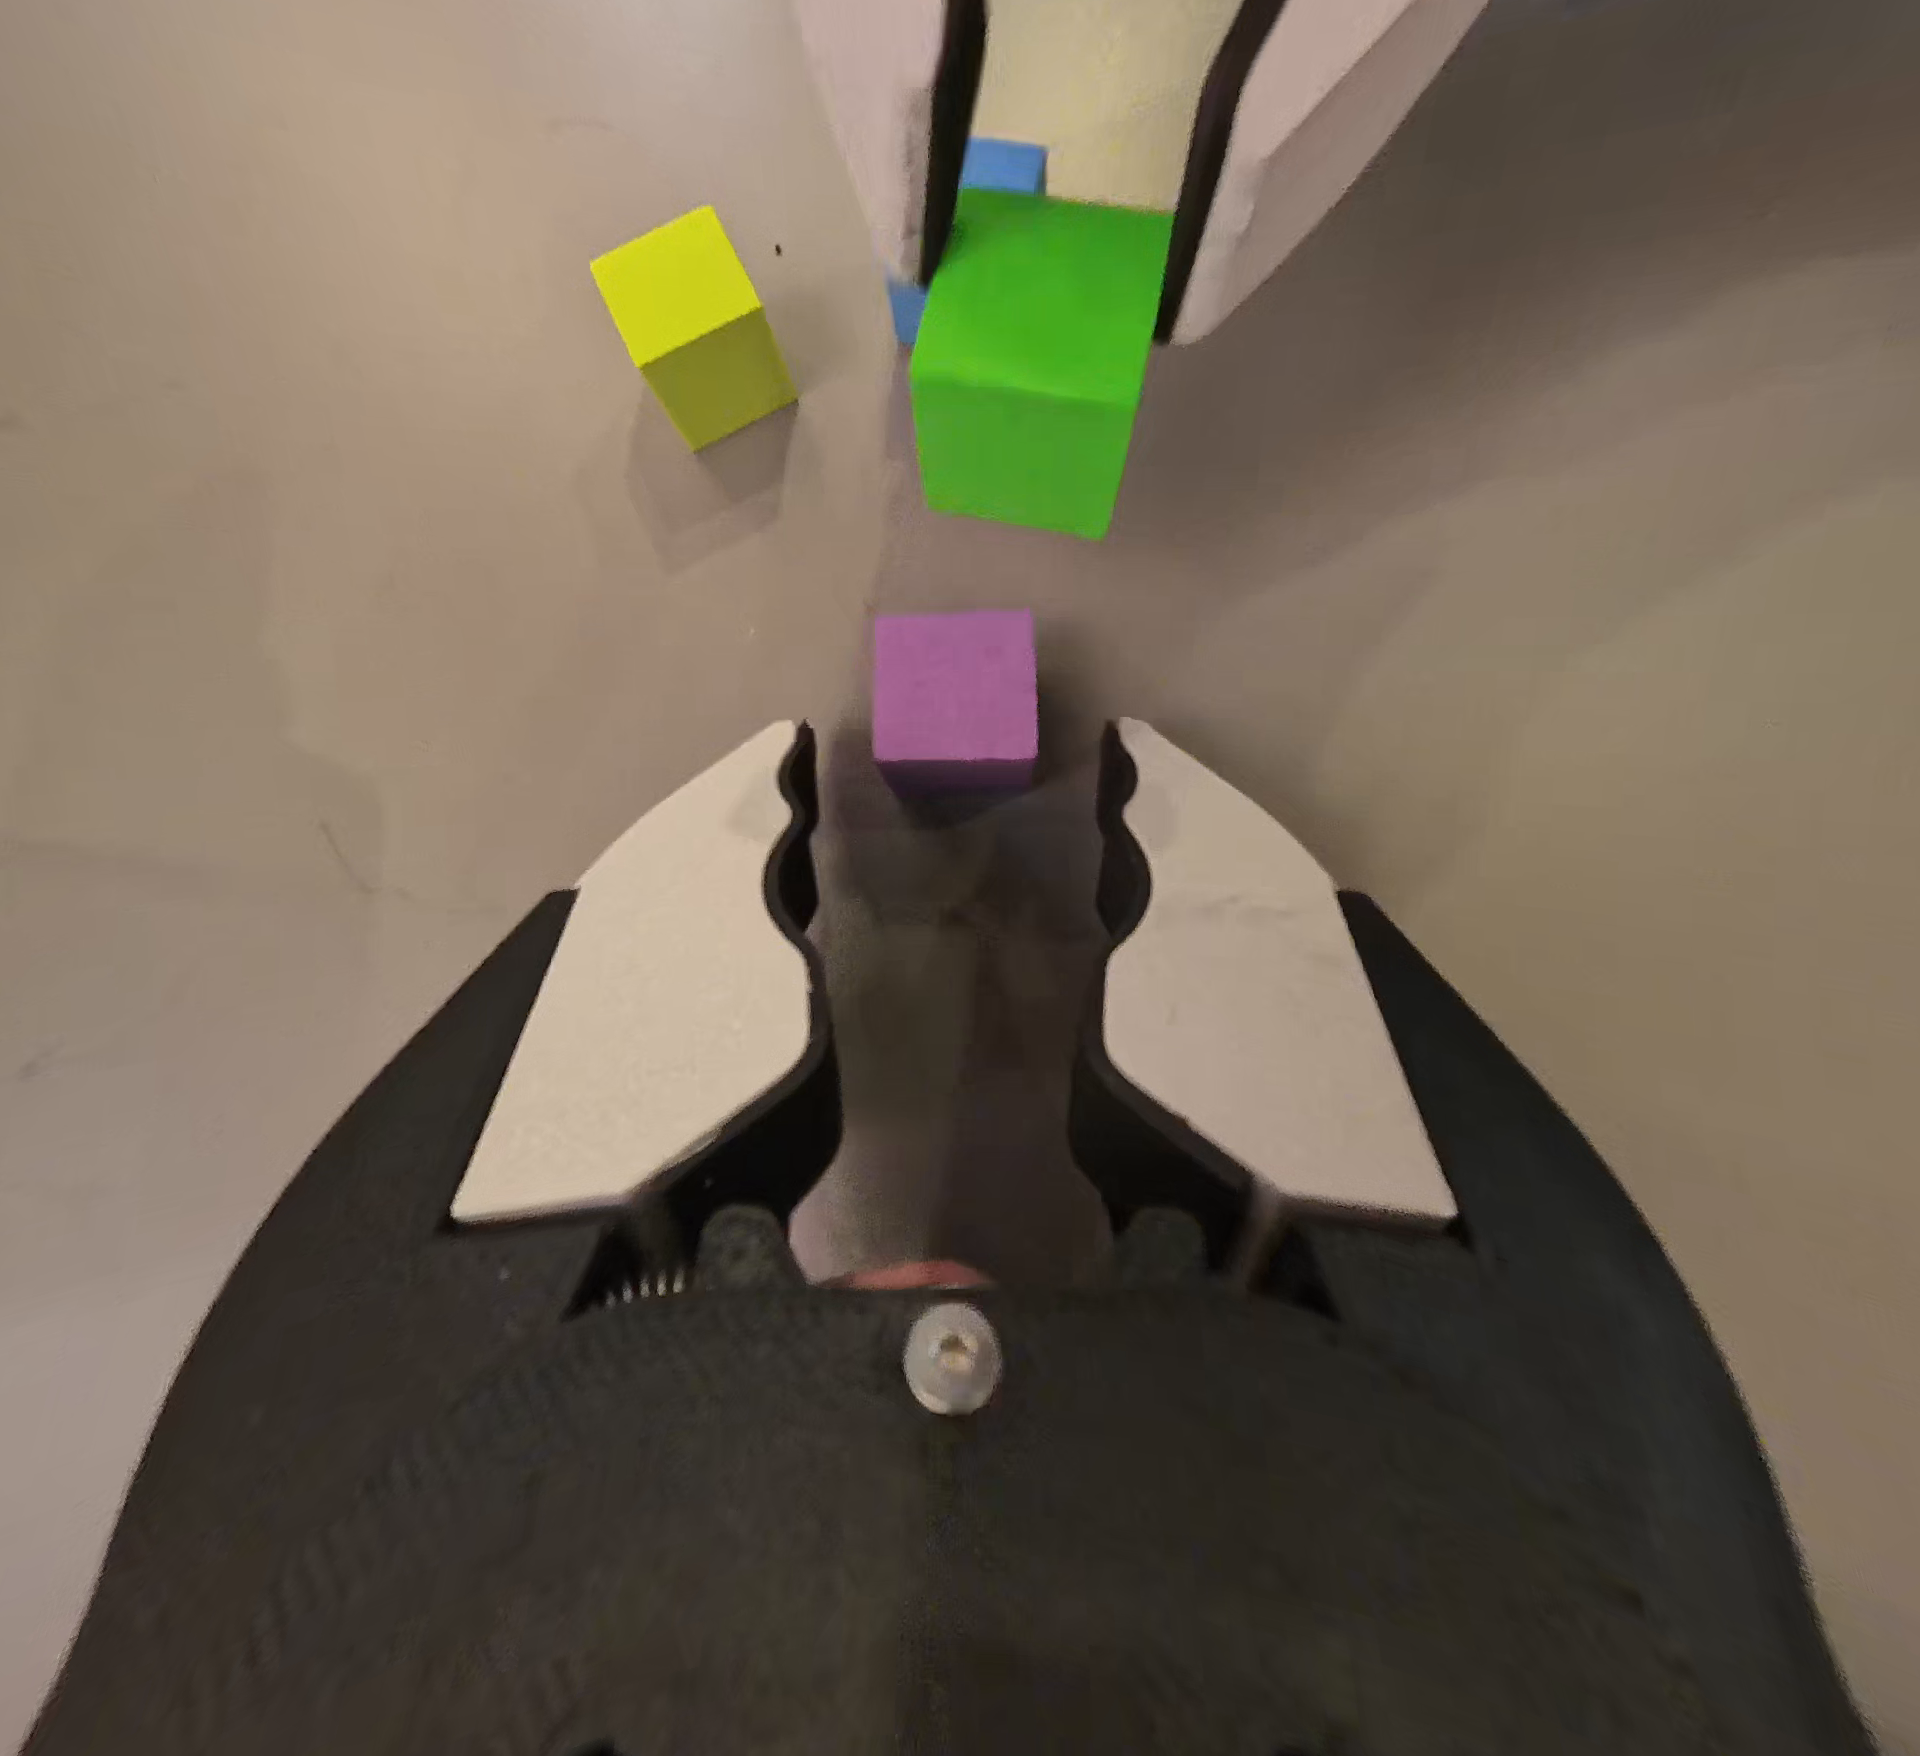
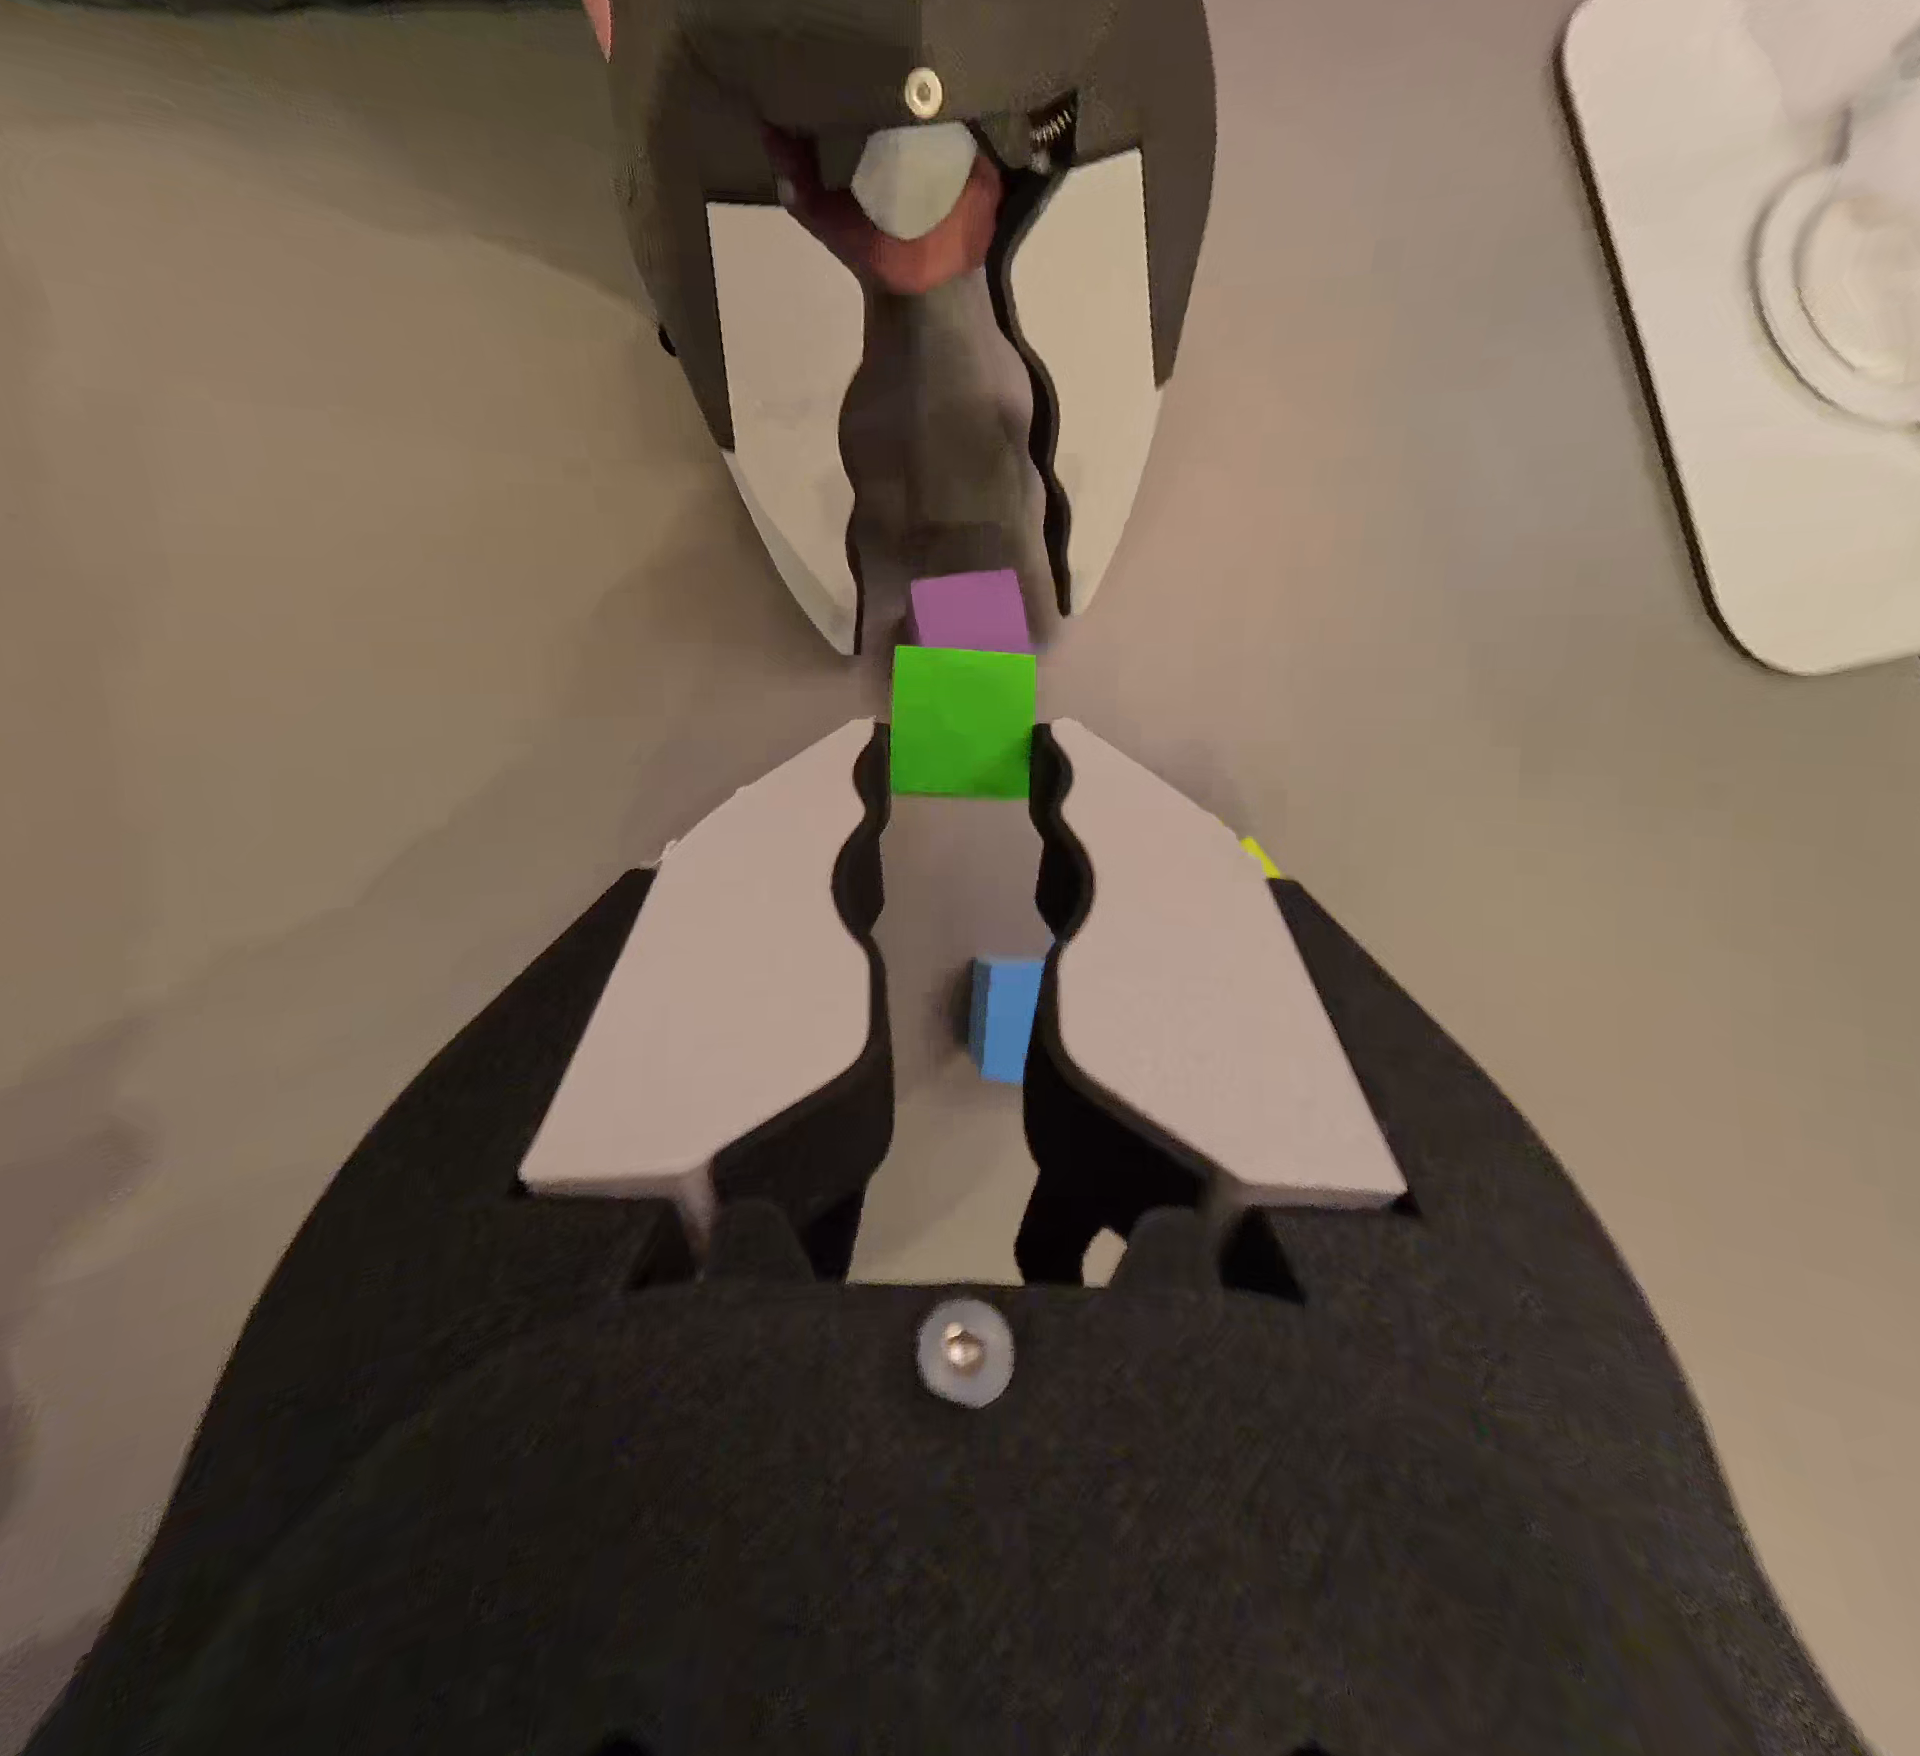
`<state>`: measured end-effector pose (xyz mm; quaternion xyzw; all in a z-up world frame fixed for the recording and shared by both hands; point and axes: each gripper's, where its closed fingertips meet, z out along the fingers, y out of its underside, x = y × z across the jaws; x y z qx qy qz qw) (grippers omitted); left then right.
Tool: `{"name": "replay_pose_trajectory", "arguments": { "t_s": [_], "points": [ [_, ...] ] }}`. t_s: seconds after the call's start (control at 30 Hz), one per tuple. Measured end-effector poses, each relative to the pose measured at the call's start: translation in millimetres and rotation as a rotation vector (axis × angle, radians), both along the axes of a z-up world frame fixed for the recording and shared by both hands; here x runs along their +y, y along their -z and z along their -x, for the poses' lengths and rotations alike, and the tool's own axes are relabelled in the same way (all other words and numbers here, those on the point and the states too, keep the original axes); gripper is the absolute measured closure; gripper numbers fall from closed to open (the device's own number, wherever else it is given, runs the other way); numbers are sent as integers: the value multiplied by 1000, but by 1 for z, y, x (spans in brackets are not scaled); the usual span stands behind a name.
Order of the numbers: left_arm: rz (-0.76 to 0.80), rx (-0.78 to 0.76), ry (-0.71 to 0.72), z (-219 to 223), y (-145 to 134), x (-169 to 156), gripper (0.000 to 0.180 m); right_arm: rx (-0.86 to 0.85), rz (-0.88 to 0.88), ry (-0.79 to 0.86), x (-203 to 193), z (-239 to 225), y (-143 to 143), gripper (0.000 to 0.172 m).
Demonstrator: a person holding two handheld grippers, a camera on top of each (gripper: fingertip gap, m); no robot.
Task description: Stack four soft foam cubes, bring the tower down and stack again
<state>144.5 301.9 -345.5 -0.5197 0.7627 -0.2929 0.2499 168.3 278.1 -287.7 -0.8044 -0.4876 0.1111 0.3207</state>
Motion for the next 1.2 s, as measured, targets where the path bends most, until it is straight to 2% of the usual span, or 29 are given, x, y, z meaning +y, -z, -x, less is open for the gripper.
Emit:
{"name": "replay_pose_trajectory", "arguments": {
  "t_s": [0.03,0.2,0.3,0.6,0.8,1.2],
  "points": [
    [-6,9,0,0,2,0,131,-12,2,-24,4,3,2,146],
    [17,28,20,-1,3,-2,149,-67,23,-137,15,16,11,147],
    [24,32,23,-1,4,-2,152,-74,27,-190,17,25,14,147],
    [33,36,29,-1,4,-3,151,-86,39,-246,20,26,14,147],
    [41,40,31,-1,4,-4,139,-85,44,-236,21,26,18,147],
    [45,43,34,-1,4,-4,139,-86,49,-227,21,24,19,146]
  ]
}}
